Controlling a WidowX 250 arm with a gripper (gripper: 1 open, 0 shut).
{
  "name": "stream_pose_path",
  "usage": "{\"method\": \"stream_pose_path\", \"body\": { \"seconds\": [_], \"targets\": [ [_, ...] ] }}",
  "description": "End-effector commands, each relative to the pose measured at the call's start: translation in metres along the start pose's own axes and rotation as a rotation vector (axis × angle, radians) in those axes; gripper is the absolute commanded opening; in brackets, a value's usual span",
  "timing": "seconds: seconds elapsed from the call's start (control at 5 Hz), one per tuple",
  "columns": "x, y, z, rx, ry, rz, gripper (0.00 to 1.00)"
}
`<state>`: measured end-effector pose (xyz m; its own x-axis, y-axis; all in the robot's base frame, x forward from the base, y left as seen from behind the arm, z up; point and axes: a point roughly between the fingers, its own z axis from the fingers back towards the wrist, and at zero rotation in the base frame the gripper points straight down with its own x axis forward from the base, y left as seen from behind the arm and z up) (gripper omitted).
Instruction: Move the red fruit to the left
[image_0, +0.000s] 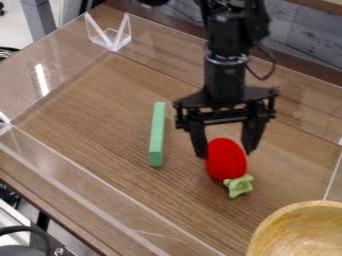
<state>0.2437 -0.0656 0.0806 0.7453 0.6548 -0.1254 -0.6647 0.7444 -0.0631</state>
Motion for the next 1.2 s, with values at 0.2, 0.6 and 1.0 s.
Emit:
{"method": "stream_pose_path", "body": {
  "seconds": [0.2, 0.6, 1.0],
  "targets": [
    [-0.001, -0.013, -0.011, -0.039, -0.049, 0.049, 1.0],
    [-0.012, -0.009, -0.024, -0.016, -0.054, -0.059, 1.0],
    [0.002, -0.003, -0.02, -0.033, -0.059, -0.013, 1.0]
  ]
}}
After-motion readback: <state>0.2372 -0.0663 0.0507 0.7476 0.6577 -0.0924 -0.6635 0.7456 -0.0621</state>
